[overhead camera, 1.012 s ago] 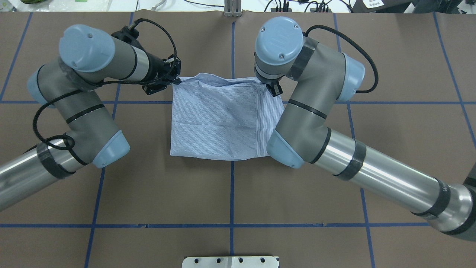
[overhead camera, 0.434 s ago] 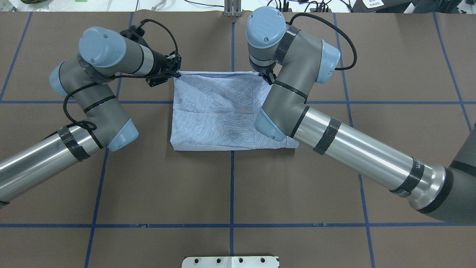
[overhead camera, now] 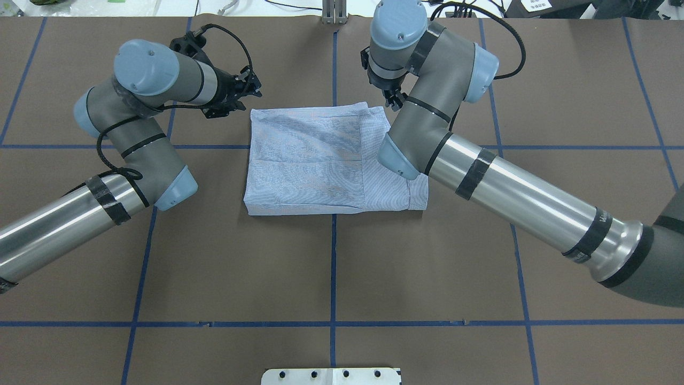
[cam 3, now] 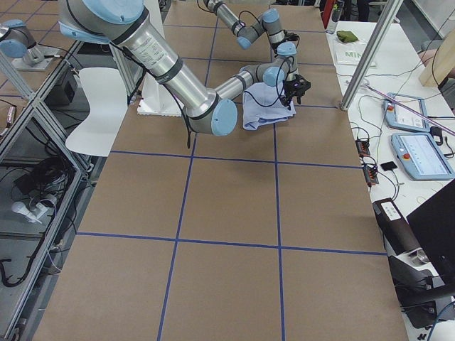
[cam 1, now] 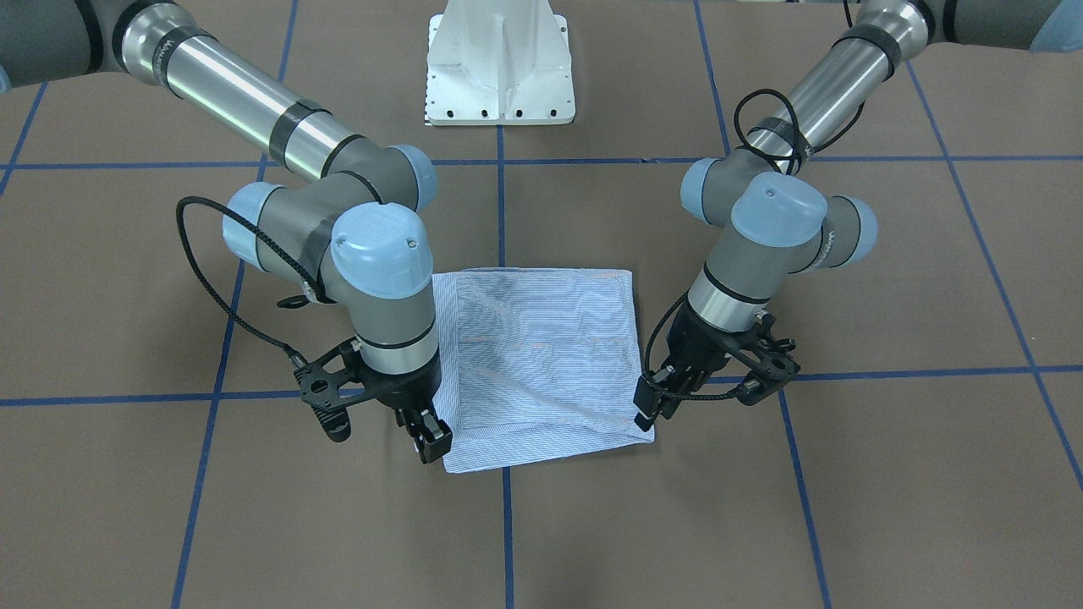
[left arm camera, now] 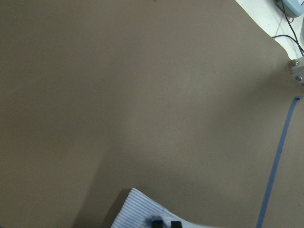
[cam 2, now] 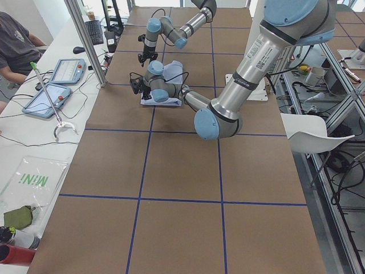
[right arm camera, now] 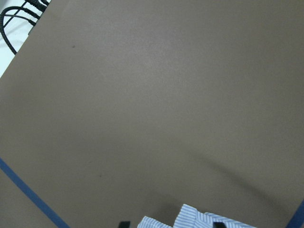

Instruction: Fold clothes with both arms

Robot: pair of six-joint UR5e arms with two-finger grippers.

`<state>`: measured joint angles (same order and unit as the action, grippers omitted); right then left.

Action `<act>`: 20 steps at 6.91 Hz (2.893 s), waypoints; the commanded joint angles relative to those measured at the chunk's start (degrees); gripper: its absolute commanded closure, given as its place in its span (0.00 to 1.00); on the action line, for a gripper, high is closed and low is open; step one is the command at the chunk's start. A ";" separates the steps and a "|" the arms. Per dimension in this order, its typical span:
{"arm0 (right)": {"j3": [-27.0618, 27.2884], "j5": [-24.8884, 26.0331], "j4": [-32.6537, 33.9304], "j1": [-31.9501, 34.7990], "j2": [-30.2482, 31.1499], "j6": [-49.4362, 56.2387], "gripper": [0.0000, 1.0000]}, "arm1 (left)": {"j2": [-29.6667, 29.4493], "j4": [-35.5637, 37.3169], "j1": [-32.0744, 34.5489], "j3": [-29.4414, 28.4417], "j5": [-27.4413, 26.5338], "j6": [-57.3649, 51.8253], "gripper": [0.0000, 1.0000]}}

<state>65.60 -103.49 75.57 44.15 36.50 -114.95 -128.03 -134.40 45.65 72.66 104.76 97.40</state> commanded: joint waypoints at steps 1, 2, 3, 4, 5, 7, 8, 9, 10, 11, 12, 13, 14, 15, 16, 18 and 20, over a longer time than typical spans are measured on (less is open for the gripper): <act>0.32 -4.41 0.02 3.99 0.76 5.41 0.00 | 0.14 0.10 2.59 0.55 0.26 -5.33 0.02; 2.93 -9.14 0.10 7.06 4.07 10.39 0.00 | 0.93 0.37 4.17 1.60 3.05 -10.59 0.02; 6.61 -13.10 0.28 10.39 8.71 18.62 0.00 | 5.29 0.63 6.62 6.14 8.21 -19.09 0.02; 10.56 -17.58 0.72 14.34 13.89 25.93 0.00 | 11.07 0.72 9.17 11.58 10.96 -27.96 0.02; 13.39 -21.19 4.90 18.91 17.08 37.22 0.00 | 15.74 2.20 11.89 15.81 13.34 -37.62 0.02; 25.04 -23.77 14.99 24.37 25.69 60.52 0.00 | 26.55 10.07 20.39 25.91 19.21 -60.20 0.01; 30.76 -24.91 21.57 27.19 29.99 72.37 0.00 | 29.12 17.69 26.97 28.74 22.47 -75.01 0.01; 34.91 -24.92 26.51 30.08 33.07 79.98 0.00 | 31.41 21.68 31.21 28.25 22.68 -88.91 0.01; 37.99 -25.00 30.91 32.90 37.11 88.58 0.00 | 33.70 23.64 35.17 28.33 22.85 -95.57 0.01; 40.55 -26.05 31.30 38.15 42.89 98.67 0.00 | 34.76 24.79 37.65 27.98 25.20 -97.12 0.01; 40.49 -26.93 30.61 39.68 48.78 105.65 0.00 | 37.30 25.06 37.85 28.68 28.19 -98.87 0.01; 40.66 -27.20 30.69 42.04 52.58 110.68 0.00 | 37.76 25.15 38.20 28.60 29.17 -98.89 0.01; 40.75 -28.68 29.73 42.76 57.58 112.47 0.00 | 38.20 25.24 38.20 27.81 29.18 -98.89 0.01; 40.49 -29.04 26.59 44.60 61.89 115.27 0.00 | 38.64 25.24 39.16 27.72 29.18 -98.72 0.01; 40.40 -28.96 22.56 44.88 65.50 115.38 0.00 | 38.90 25.41 39.43 26.58 29.18 -97.84 0.01; 34.21 -28.96 11.61 44.79 67.65 114.78 0.00 | 39.17 26.20 39.87 23.93 29.53 -97.66 0.01; 33.01 -29.66 8.19 44.70 65.29 109.19 0.00 | 39.52 27.79 42.24 25.16 29.53 -97.66 0.01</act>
<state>99.55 -132.66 85.89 88.91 103.19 -2.02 -88.67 -107.21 86.99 97.39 134.27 -0.29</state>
